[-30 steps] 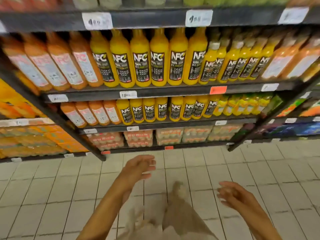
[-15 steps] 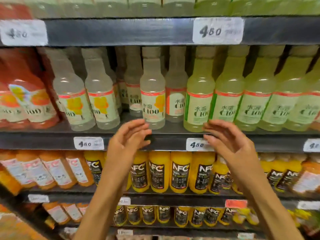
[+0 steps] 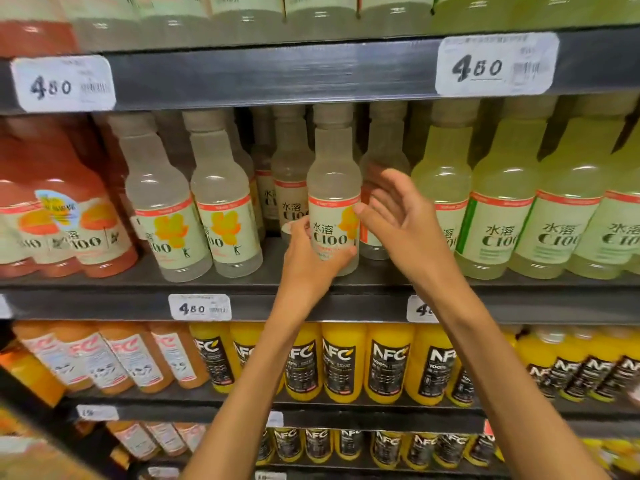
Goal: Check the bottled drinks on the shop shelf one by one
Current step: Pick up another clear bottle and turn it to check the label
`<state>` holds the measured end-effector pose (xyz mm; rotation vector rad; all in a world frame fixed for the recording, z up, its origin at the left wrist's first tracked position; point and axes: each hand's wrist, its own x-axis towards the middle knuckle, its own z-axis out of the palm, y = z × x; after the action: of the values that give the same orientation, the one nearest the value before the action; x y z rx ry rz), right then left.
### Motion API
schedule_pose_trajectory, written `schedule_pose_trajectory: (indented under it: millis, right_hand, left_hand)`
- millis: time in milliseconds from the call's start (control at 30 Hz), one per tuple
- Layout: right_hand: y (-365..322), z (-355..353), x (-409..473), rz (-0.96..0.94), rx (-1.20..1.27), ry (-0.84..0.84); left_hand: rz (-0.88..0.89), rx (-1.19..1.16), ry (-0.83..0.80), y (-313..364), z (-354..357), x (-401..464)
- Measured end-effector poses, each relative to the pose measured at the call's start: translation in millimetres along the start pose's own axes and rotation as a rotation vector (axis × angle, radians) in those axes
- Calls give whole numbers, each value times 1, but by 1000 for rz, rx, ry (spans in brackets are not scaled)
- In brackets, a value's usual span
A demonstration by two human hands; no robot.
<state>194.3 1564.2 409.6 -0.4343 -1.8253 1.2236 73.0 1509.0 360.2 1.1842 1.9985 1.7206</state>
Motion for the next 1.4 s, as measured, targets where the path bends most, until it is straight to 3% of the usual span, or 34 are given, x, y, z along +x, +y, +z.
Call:
schedule_pose_trajectory:
  millis: [233, 467, 767, 833, 967, 1033, 1267, 1333, 1400]
  right_hand:
    - [-6, 3, 11, -78, -12, -14]
    - [-22, 7, 23, -16, 22, 16]
    - [-30, -1, 8, 127, 455, -151]
    - [-30, -9, 8, 152, 543, -202]
    - [-27, -11, 6, 244, 801, -396]
    - [-25, -4, 4, 248, 885, -431]
    - [-20, -2, -10, 90, 419, -160]
    - [-20, 1, -14, 96, 348, -172]
    - [-22, -3, -13, 100, 395, -227]
  left_hand:
    - [25, -31, 32, -2, -8, -5]
    - [91, -142, -100, 9, -23, -36]
    - [85, -375, -228, 17, -9, -77]
    - [44, -480, -294, 17, -12, -81]
    - [-42, -865, -608, 15, -11, -91]
    - [-76, -921, -658, 12, -6, -96]
    - [-63, -591, -312, -3, -10, -99]
    - [-80, -607, -268, -2, -2, -103]
    - [-102, -766, -331, 1, -2, -104]
